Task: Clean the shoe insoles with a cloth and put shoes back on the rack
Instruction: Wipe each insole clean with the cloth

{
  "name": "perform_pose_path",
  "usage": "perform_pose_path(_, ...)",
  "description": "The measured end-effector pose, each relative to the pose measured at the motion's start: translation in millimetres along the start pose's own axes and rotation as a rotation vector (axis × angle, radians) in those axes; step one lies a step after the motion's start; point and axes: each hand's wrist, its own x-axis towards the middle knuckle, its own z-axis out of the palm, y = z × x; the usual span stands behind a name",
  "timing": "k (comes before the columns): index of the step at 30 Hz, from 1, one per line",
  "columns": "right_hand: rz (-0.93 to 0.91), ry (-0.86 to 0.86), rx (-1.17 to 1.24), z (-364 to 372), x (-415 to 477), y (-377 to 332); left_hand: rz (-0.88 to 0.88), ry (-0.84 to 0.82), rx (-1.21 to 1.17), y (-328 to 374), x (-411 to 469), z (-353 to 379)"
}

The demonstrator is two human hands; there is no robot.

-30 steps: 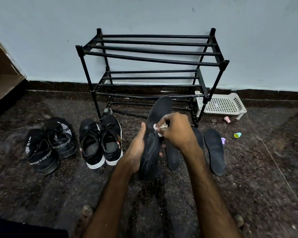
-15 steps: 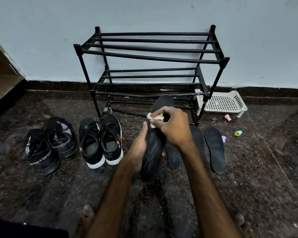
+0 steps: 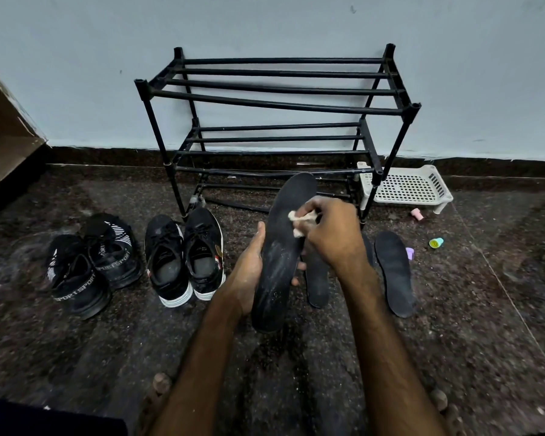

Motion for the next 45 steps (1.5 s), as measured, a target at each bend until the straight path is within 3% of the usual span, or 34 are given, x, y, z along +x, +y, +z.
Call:
perform_pose_path(2,0.038,0.161,-0.014,3,1,1,0.0,0.011,0.047,-3,2,3)
perform_pose_path(3,0.027,0.162,0.021,6,0,-3,0.006,0.019,0.064,-4,3,4)
perform_pose_path(7,-0.059,-0.054,0.109,12,-6,-18,0.021,0.022,0.001,0,1,1)
perform_pose_path(12,0.101,0.19,-0.03,8,-3,0,0.028,0.032,0.115,1,1,3)
perform_pose_path(16,-0.023,0.049,0.195,17,-8,-21,0.037,0.088,0.114,-3,2,3)
perform_pose_path(18,-0.043,0.066,0.165,17,-5,-22,0.044,0.07,0.091,-2,3,1)
perform_pose_path(22,0.11,0.141,-0.02,9,-3,1,0.063,0.064,0.175,0,2,1)
perform_pose_path(27,-0.008,0.036,0.132,18,-4,-15,0.069,0.09,0.144,-3,5,2)
perform_pose_path(32,0.051,0.167,0.047,12,0,0,0.062,0.065,0.169,-1,6,-2)
perform_pose_path(35,0.08,0.016,0.045,14,-2,1,0.059,0.091,0.153,-4,6,-2)
perform_pose_path(37,-0.006,-0.027,0.119,18,-2,-10,0.059,0.091,0.151,-5,6,-3)
perform_pose_path(42,0.016,0.224,0.066,15,4,-2,0.051,0.035,0.214,-3,3,-3)
perform_pose_path(45,0.041,0.18,0.09,18,1,5,0.053,0.051,0.209,-5,3,-2)
